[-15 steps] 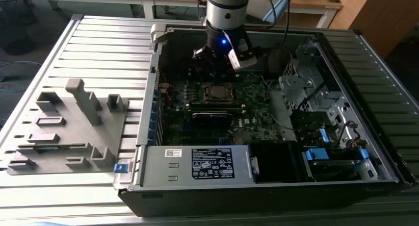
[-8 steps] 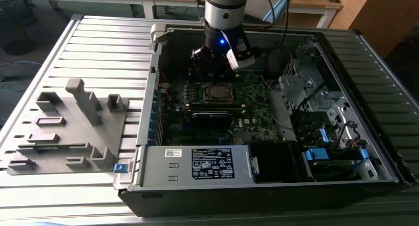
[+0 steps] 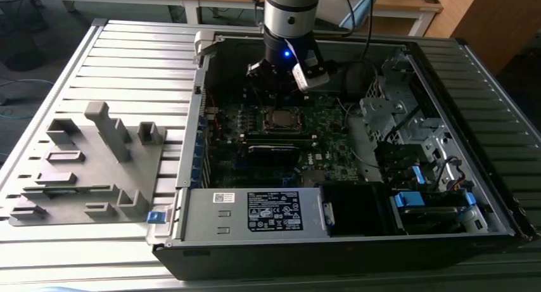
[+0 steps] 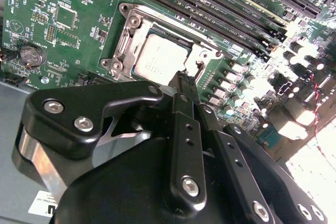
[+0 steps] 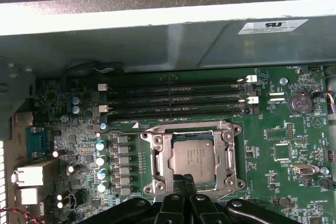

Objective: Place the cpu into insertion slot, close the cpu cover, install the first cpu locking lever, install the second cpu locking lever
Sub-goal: 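Install the first cpu locking lever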

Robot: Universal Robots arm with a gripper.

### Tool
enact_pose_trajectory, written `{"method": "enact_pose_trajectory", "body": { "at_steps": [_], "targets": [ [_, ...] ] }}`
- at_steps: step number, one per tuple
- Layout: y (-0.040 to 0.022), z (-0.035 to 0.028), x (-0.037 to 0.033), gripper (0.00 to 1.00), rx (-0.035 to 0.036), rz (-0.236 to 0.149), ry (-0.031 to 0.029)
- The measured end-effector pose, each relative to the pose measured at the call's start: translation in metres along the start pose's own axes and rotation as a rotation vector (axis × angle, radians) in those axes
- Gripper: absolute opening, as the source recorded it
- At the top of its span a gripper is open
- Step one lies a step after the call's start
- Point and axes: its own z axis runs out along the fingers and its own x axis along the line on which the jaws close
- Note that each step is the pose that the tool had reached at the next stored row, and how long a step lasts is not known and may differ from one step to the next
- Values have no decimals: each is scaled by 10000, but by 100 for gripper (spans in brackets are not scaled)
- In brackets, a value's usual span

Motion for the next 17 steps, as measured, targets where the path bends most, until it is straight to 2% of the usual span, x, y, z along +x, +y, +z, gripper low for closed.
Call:
{"method": "enact_pose_trajectory", "body": {
  "at_steps": [1,5,10,13,17],
  "targets": [
    [-8,21,84,11,1,-2,-1],
    [-8,20,95,11,1,-2,0],
    [-6,-28,94,11,1,-2,-1],
    [-6,-30,94,11,-1,-2,-2],
    [-12,-30,165,11,-1,-2,-17]
  ]
}}
